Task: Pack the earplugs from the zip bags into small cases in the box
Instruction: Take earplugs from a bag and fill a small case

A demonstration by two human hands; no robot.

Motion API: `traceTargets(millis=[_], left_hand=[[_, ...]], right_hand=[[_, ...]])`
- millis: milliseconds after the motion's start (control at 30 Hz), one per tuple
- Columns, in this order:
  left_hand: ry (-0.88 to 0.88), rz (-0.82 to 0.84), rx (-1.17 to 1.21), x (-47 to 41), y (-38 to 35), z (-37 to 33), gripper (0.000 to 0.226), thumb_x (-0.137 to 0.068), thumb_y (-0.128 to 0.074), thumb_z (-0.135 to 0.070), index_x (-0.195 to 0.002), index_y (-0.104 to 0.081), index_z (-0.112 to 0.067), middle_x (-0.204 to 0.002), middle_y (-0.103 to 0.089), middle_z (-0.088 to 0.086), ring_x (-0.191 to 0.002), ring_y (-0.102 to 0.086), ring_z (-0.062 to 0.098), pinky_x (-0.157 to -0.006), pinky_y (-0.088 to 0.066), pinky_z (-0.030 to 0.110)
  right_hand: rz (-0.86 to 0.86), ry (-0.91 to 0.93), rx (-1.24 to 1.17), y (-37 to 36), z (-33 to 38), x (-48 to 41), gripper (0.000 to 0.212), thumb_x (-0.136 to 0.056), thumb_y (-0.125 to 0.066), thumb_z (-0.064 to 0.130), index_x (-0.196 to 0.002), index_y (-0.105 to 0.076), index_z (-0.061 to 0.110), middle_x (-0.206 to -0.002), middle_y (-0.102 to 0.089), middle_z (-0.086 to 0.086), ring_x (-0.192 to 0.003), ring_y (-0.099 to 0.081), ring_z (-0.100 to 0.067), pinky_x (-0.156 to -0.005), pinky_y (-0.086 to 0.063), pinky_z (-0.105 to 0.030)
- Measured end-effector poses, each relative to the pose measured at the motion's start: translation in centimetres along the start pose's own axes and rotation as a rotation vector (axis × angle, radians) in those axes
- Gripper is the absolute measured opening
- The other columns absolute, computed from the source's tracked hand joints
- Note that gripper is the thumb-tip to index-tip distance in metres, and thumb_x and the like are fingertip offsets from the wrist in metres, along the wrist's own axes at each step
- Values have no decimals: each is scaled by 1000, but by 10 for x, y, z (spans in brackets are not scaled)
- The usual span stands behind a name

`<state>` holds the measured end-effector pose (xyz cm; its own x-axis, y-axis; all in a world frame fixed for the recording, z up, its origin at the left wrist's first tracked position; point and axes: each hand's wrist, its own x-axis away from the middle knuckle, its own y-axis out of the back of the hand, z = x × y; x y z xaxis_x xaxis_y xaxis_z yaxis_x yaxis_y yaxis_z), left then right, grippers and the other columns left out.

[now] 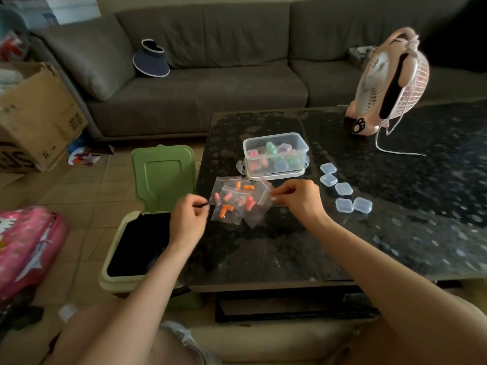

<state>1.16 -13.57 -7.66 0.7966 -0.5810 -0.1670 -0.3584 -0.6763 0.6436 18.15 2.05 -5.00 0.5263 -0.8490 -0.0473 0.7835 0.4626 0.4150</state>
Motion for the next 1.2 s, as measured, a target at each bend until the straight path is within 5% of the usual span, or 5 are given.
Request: traceTargets(millis=[133, 267, 500, 667, 1200], left_hand=[[-173, 143, 155, 14, -18, -42, 22, -84, -69, -18, -103, -61, -12, -103, -66, -2, -92, -61, 9, -80, -52, 22], [-187, 302, 282, 20, -32, -64, 50, -71, -74, -43, -115, -52, -35, -114, -62, -18, -109, -58, 5, -108, -31, 54], [-57, 390, 482, 31, -41, -93, 28, -85, -65, -4, -111, -56, -6, -92, -69, 14, -48, -61, 18, -48, -38, -3], [26, 425, 549, 28, -42, -89, 19, -79, -71, -6, -93, -60, -12, -83, -70, 14, -47, -57, 26, -44, -46, 26], [148, 460, 515, 32, -35, -92, 42, -63, -85, -12, -92, -55, -6, -83, -67, 12, -50, -63, 22, -46, -51, 30]], right_hand=[[84, 105, 75, 14, -3, 4, 19, -75, -74, -1, -77, -67, 17, -75, -68, 2, -68, -66, -9, -62, -56, -21], [204, 188, 5, 31, -5, 9, 33, -68, -76, -8, -81, -64, 19, -73, -66, 1, -69, -62, -7, -66, -55, -22], [256, 175, -48, 51, -12, 11, 36, -68, -75, -10, -87, -64, 19, -77, -66, -6, -72, -62, -15, -68, -54, -21], [331, 199, -28, 53, -11, 10, 30, -74, -74, -4, -94, -65, 16, -82, -69, -3, -76, -65, -10, -74, -53, -20], [436, 212, -61, 36, -7, 16, 28, -73, -75, -5, -83, -60, 16, -81, -66, -4, -73, -62, -8, -71, -53, -22]])
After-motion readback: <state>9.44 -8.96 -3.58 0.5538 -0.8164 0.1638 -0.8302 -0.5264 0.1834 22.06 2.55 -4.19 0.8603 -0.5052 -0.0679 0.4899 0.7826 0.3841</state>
